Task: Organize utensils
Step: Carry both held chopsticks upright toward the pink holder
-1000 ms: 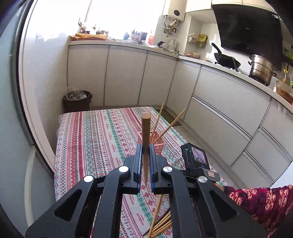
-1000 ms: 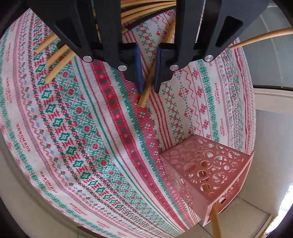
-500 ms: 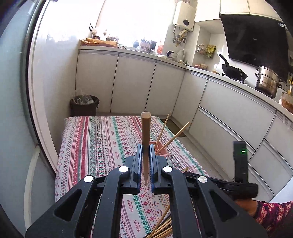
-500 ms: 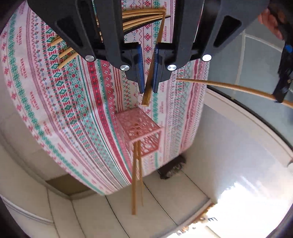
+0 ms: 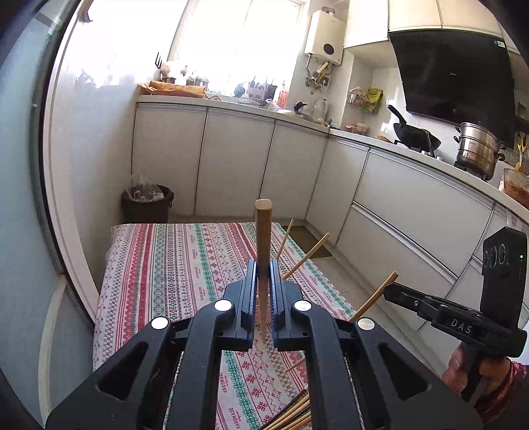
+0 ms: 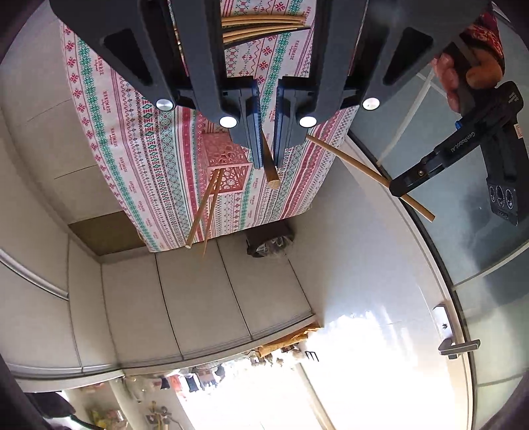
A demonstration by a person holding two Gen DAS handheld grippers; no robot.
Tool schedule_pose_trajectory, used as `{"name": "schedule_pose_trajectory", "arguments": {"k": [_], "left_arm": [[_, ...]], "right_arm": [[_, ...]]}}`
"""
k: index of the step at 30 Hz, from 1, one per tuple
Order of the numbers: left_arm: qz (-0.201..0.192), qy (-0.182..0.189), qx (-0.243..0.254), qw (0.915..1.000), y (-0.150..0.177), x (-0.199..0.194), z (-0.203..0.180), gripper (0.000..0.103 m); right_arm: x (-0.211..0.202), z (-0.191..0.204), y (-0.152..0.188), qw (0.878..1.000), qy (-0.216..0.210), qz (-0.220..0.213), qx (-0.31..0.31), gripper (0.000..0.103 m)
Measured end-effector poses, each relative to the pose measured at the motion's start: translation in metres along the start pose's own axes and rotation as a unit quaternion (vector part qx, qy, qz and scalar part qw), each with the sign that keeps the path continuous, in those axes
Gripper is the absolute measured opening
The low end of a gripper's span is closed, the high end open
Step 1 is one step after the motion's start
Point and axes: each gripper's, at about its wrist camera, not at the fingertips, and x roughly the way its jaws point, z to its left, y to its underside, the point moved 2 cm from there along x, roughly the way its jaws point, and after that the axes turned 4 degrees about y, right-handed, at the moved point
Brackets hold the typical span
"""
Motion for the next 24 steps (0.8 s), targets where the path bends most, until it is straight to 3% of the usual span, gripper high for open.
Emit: {"name": "schedule_pose_trajectory", "arguments": {"k": [11, 15, 17, 18, 19, 21, 24], "left_arm": [[-0.005, -0.006, -0.002, 1.0000, 0.001, -0.002, 0.001, 0.006], [-0.006, -0.007, -0.002, 1.0000, 0.001, -0.002, 0.001, 0.006], [-0.004, -0.007, -0.001, 1.0000, 0.001, -0.003, 0.000, 0.006], [-0.003, -0.007, 0.000, 1.0000, 0.001, -0.002, 0.000, 0.006], [-0.002, -0.008, 0.000, 1.0000, 0.002, -0.001, 0.000, 0.006], [0.000, -0.007, 0.001, 1.0000, 0.003, 0.000, 0.000, 0.006], [-0.001, -0.006, 0.003, 1.0000, 0.003, 0.000, -0.002, 0.006]], "right_arm": [[-0.013, -0.004, -0.018, 1.000, 0.012, -0.023, -0.004, 0.002], [-0.004, -0.025, -0.016, 0.999, 0.032, 0.006, 0.039, 0.004], [0.014, -0.050, -0.010, 0.993, 0.052, 0.063, 0.083, 0.019], [0.029, -0.067, -0.004, 0.985, 0.061, 0.112, 0.113, 0.053], [0.044, -0.086, 0.003, 0.975, 0.070, 0.148, 0.151, 0.071], [0.077, -0.114, 0.012, 0.957, 0.095, 0.205, 0.183, 0.072], [0.128, -0.135, 0.018, 0.944, 0.155, 0.243, 0.161, 0.071]]}}
